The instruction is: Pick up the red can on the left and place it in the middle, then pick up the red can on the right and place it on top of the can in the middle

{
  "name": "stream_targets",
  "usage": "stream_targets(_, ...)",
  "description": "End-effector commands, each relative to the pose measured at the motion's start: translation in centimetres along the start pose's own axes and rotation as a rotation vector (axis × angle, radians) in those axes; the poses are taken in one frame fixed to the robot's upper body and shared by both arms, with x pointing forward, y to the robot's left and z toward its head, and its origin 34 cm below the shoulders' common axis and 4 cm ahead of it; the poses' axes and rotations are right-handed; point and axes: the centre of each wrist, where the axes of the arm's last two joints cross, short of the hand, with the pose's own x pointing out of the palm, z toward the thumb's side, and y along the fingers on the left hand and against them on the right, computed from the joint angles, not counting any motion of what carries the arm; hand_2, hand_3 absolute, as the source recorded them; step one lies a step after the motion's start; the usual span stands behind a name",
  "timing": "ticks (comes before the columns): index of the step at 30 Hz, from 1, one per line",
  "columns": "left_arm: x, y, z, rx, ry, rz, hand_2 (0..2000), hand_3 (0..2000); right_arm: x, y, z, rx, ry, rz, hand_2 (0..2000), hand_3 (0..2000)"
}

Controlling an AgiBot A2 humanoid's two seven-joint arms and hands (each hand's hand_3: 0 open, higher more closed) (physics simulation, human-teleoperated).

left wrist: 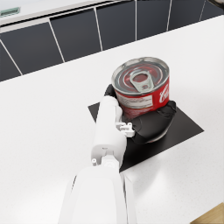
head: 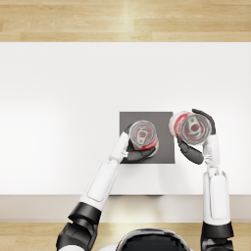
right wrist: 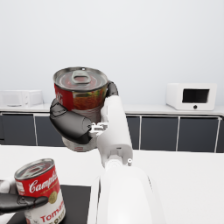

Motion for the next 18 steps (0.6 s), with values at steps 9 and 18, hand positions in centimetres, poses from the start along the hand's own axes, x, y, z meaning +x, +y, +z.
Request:
stream_targets(9,0.4,-0.4,0.8,0.043,-0.030,0.023,0,0,2.3,-1.9,1.6,-0.072,-0.028,0.068,2000,1520)
stream_targets(18,-3.1,-7.0,6.2,0.354,-0.082,0.173,0,0,6.6,-3.8,2.2,0.013,-0.074,0.101,2000,1520)
